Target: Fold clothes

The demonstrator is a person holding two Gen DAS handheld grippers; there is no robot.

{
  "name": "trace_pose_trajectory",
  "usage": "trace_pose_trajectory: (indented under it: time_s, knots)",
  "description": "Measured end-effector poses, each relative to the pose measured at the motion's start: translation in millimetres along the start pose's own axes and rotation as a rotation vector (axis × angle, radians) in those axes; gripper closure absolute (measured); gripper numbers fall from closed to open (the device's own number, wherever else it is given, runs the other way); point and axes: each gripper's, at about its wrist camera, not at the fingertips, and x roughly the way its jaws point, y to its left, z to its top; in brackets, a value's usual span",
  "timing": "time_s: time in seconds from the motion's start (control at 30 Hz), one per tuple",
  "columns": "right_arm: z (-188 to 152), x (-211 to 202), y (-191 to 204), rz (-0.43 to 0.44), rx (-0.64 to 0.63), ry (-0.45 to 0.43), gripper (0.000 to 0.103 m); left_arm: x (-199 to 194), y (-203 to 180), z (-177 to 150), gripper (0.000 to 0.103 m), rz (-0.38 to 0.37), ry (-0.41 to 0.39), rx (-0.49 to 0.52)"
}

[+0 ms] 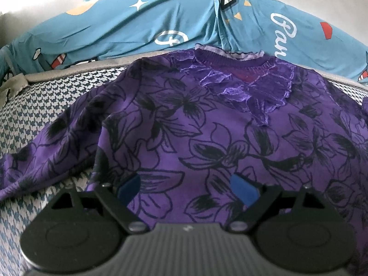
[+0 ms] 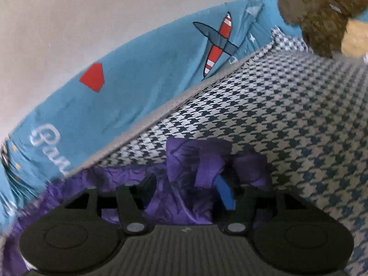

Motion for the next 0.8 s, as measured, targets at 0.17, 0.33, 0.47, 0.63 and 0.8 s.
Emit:
trace_pose_trajectory:
  time_s: [0.17,0.33,0.47,0.63,0.8]
  knots:
    - [3.8,-6.9,0.1,-0.001,-0.002,-0.034,0.044,1.0,-0.6,-0.1,0.013,0.0,0.006,0.004]
    - [0.2,4.0,-5.4,0.005,0.02,0.036,0.044,1.8,-2.6,-0.1,0.013,-0.005,0.008,0.014]
    - [-6.6,3.8,6.7,0.001,-0.1,0.023,0.063,1.7,-4.1,-0.2,0.013,-0.006,0.006,0.023]
    - [-12.5,-0.6,18.8,0.041,-0.154,0.002,0.096,0.8,-3.6,0.8,0.013,-0.006,0.0,0.022]
    - [-13.6,-8.4,26.4,0.113,-0.124,-0.039,0.097,-0.5,-5.6,0.8,0.013,0.009,-0.015,0.041]
